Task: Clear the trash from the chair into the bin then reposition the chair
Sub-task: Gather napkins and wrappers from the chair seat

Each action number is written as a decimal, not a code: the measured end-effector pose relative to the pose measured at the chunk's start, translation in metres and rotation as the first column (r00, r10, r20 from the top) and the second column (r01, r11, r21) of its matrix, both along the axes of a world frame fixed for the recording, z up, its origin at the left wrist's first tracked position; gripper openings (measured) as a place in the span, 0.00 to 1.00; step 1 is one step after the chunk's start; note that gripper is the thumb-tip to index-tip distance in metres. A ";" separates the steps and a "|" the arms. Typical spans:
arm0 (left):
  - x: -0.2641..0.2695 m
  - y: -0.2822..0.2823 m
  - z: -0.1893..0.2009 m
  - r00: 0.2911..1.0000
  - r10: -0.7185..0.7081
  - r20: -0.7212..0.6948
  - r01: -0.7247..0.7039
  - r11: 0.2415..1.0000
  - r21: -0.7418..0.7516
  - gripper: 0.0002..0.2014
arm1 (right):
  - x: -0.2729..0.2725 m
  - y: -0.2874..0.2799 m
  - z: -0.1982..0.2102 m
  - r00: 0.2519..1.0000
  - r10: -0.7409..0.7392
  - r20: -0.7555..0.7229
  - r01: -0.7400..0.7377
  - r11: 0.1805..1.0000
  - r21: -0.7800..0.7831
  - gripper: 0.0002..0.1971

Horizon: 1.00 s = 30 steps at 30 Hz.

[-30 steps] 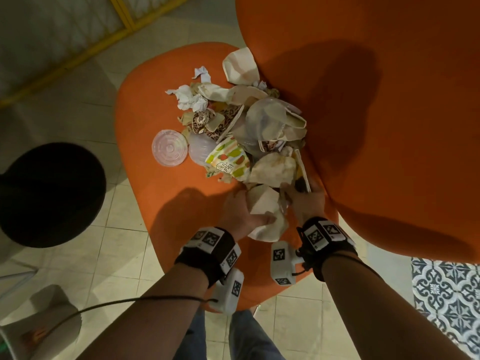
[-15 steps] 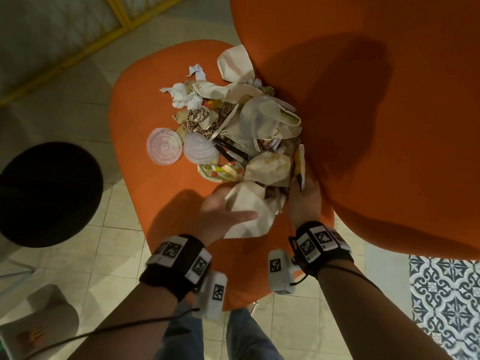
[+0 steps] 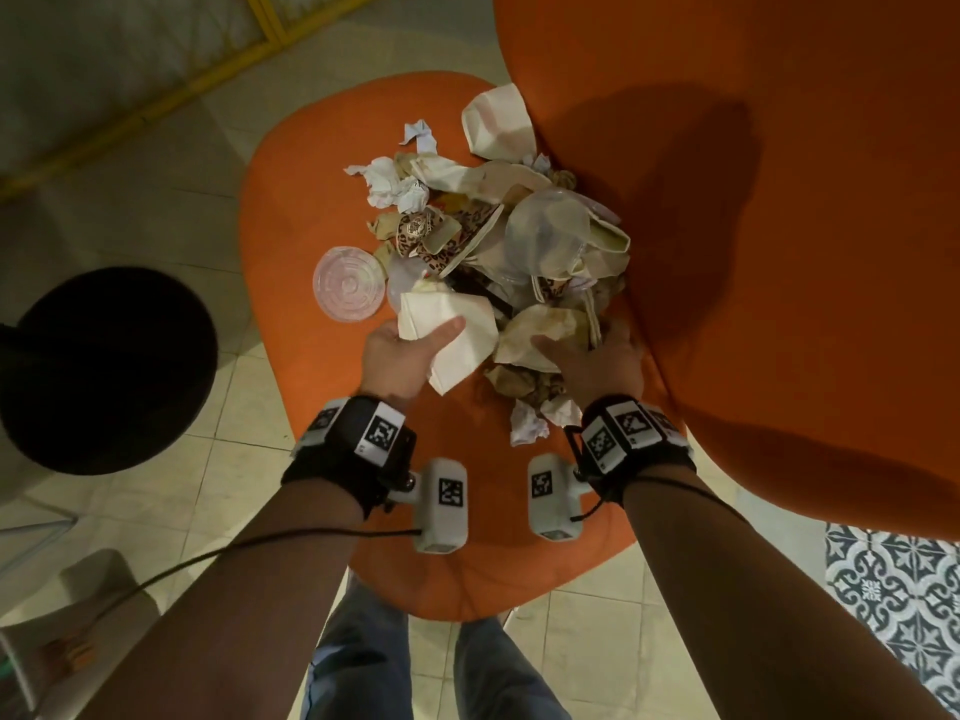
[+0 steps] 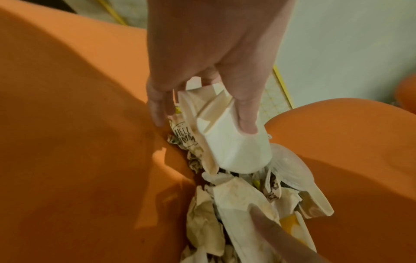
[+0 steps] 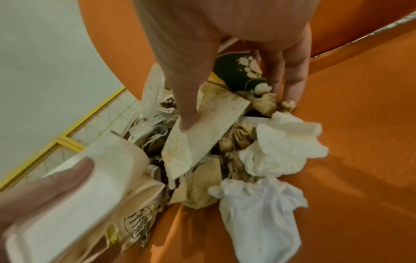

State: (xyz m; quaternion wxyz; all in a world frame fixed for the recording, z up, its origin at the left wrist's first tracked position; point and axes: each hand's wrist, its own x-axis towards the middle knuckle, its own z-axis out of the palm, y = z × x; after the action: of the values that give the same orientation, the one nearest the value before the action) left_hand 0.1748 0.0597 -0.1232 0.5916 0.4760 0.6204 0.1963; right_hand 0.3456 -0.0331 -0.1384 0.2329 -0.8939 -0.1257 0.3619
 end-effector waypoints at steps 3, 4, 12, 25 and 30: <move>0.006 0.005 -0.009 0.998 -0.039 -0.058 0.040 0.999 0.004 0.17 | -0.002 0.001 -0.005 1.000 0.009 0.026 -0.010 0.999 0.048 0.51; 0.006 0.008 -0.012 0.992 -0.066 -0.112 0.070 0.997 0.027 0.24 | -0.003 0.001 -0.006 0.998 0.024 0.052 -0.027 0.998 0.053 0.48; -0.001 -0.002 -0.025 0.946 -0.232 -0.226 0.262 0.959 0.113 0.35 | -0.010 -0.009 -0.011 0.994 0.053 0.094 -0.065 0.989 0.131 0.28; -0.008 -0.034 -0.003 0.998 0.028 -0.051 -0.013 0.961 0.277 0.16 | -0.008 -0.037 0.015 0.978 -0.006 0.208 -0.053 0.959 0.277 0.20; -0.022 -0.046 0.007 0.978 0.154 0.142 -0.176 0.971 0.160 0.18 | -0.021 -0.053 0.039 0.973 -0.183 0.139 0.104 0.891 0.442 0.15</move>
State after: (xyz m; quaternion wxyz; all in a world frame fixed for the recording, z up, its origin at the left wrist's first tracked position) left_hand 0.1533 0.0142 -0.1159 0.5685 0.4582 0.5995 0.3278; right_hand 0.3246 -0.0862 -0.0992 0.4394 -0.8553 -0.1564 0.2258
